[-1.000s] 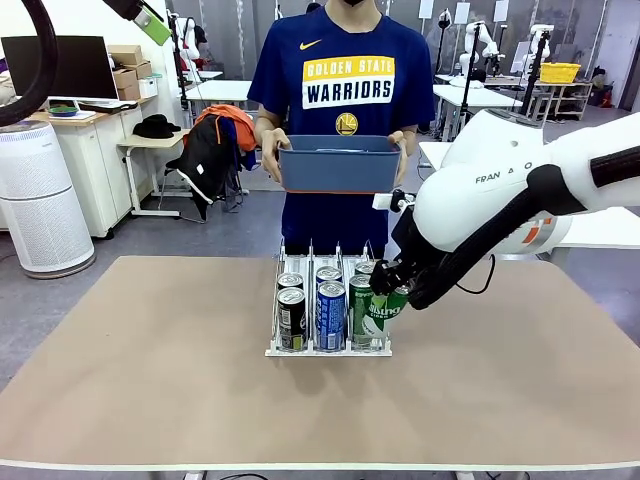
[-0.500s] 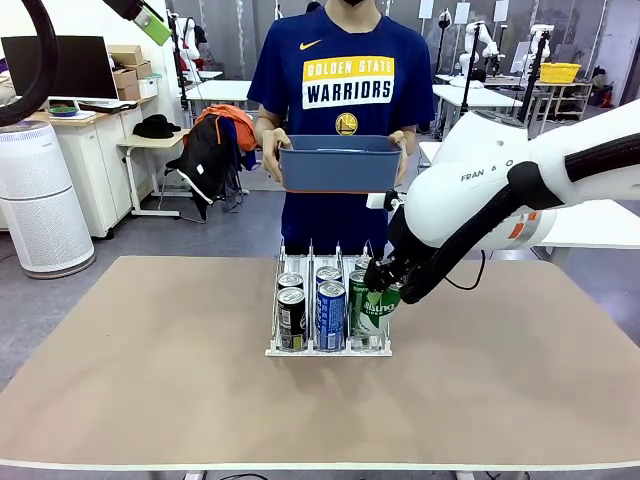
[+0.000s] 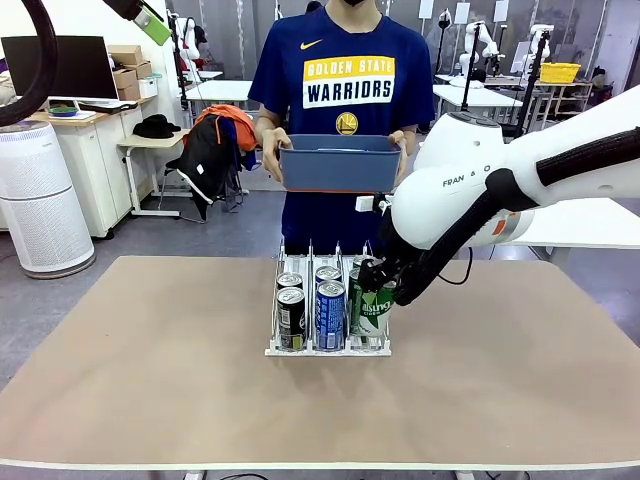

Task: Fill the beverage cans into the dispenser.
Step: Place the picked Sprite in the line of the Automatic Can Dispenser with the same cans.

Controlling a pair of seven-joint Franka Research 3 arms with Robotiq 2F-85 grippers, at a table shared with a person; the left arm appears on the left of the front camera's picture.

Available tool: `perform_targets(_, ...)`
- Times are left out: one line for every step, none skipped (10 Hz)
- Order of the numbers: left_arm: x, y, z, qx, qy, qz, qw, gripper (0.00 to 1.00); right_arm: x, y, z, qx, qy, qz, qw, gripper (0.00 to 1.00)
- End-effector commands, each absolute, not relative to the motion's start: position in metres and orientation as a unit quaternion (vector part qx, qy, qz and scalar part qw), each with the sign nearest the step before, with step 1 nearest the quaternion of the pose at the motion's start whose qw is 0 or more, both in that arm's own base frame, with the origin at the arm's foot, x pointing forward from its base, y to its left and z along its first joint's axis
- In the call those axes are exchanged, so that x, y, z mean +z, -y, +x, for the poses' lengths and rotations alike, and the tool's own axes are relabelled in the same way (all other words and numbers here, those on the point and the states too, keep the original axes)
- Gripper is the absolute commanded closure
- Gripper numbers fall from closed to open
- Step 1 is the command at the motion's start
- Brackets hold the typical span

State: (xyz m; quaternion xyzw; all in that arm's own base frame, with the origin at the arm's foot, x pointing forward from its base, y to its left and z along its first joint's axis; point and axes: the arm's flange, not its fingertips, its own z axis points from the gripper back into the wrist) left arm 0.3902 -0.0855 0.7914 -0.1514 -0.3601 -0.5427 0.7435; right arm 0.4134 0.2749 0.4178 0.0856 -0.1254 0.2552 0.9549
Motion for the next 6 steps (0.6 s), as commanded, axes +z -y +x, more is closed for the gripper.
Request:
perform_targets(0.7903,0.0857,0.3897,-0.543,0.358,-0.153,0.744,0.0,0.4083,-0.2902,0.4338,0.24,0.16,0.071,0.955,0.42)
perform_targets(0.7903,0.0857,0.3897,-0.543,0.358,-0.153,0.744,0.0,0.412,-0.2912,0.4347,0.237,0.177,0.069,0.953,0.42)
perform_targets(0.7903,0.0857,0.3897,-0.543,0.358,-0.153,0.744,0.0,0.4145,-0.2918,0.4367,0.236,0.19,0.061,0.951,0.42)
perform_targets(0.7903,0.0857,0.3897,-0.543,0.358,-0.153,0.744,0.0,0.4151,-0.2933,0.4379,0.234,0.197,0.059,0.95,0.42)
perform_targets(0.7903,0.0857,0.3897,-0.543,0.358,-0.153,0.744,0.0,0.4154,-0.2944,0.4386,0.232,0.201,0.058,0.95,0.42)
perform_targets(0.7903,0.0857,0.3897,-0.543,0.358,-0.153,0.744,0.0,0.4159,-0.2952,0.4406,0.234,0.203,0.06,0.949,0.42)
